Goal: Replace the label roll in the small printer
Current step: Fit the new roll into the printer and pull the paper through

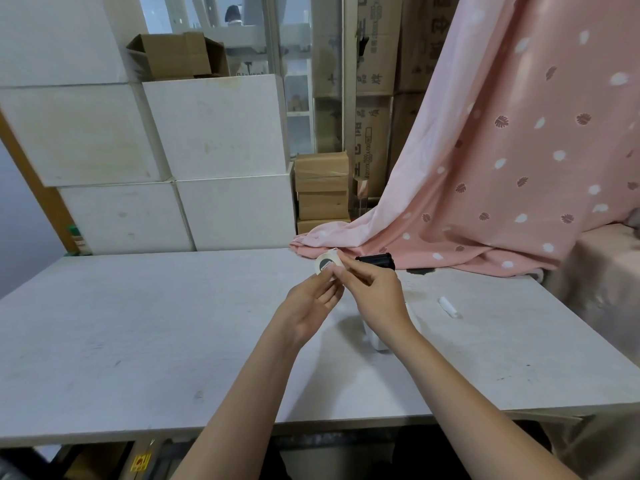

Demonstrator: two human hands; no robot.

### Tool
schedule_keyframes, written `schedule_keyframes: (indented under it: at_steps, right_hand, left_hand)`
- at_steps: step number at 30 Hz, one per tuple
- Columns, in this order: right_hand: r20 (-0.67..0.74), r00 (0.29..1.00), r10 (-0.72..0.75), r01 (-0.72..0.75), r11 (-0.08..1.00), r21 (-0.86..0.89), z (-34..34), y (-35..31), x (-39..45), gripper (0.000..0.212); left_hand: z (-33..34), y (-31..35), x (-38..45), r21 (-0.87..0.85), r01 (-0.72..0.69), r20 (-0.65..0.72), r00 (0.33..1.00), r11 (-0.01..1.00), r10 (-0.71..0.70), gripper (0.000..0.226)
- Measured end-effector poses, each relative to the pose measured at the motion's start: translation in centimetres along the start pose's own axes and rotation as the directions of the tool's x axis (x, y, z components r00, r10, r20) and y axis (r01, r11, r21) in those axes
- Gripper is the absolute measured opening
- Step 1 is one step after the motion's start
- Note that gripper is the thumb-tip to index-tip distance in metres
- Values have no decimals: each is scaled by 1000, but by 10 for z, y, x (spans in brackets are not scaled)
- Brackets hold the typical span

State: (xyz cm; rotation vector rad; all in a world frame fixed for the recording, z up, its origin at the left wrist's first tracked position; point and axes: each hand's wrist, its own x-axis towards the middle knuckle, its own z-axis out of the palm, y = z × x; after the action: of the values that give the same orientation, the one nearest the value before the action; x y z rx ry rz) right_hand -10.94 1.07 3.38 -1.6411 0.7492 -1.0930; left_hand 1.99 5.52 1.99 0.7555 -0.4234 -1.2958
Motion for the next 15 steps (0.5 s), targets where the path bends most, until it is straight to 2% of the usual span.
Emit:
schedule_keyframes:
  at_steps: [7, 8, 9, 10, 11, 12, 13, 14, 15]
  right_hand:
    - [-12, 1000, 13, -12, 1000, 21, -8, 7, 3, 35]
    - [-23, 1000, 10, -10, 1000, 11, -10, 7, 3, 35]
    - [-35, 999, 9, -9, 1000, -2, -13, 5, 4, 34]
    - [-52, 999, 7, -8, 1000, -15, -18, 3, 5, 33]
    - [-72, 997, 3, -6, 999, -34, -25, 3, 7, 32]
    - [-98, 995, 0, -5, 998, -56, -33, 3, 10, 30]
    - [-120, 993, -4, -5, 997, -81, -43, 3, 11, 28]
    - [-135, 991, -4, -10, 994, -105, -52, 4, 11, 27]
    - [-141, 990, 0, -19, 991, -132, -60, 5, 12, 28]
  left_hand:
    - [3, -5, 1, -6, -12, 75, 997, 1000, 12, 41]
    - [4, -5, 0, 58, -26, 73, 997, 998, 22, 40]
    - [5, -5, -1, 191, -52, 58, 997, 980, 42, 38]
    - [4, -5, -2, 396, -84, 36, 996, 915, 76, 37]
    - [1, -5, -3, 633, -116, 21, 991, 765, 132, 37]
    - [-4, -6, -3, 826, -152, 43, 977, 543, 207, 35]
    - [-11, -8, 0, 934, -193, 119, 961, 300, 248, 30]
    - [-16, -11, 3, 967, -233, 208, 953, 99, 219, 34]
    - [-21, -16, 5, 963, -266, 269, 952, -41, 147, 45]
